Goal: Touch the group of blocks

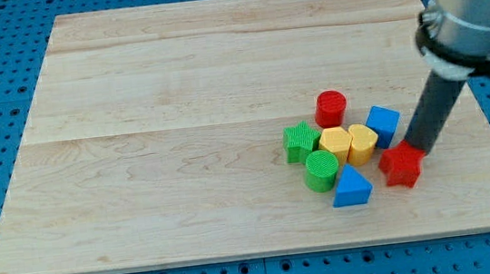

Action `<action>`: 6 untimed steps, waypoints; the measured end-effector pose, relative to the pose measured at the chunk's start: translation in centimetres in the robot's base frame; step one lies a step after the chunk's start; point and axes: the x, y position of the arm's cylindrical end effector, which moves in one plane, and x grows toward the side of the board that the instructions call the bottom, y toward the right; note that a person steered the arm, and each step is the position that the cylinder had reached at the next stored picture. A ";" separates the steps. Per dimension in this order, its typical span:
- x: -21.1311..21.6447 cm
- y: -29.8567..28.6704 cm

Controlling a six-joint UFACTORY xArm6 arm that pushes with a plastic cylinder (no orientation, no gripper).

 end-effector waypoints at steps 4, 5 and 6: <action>-1.9 -5.5; 0.1 -4.2; 1.3 -4.2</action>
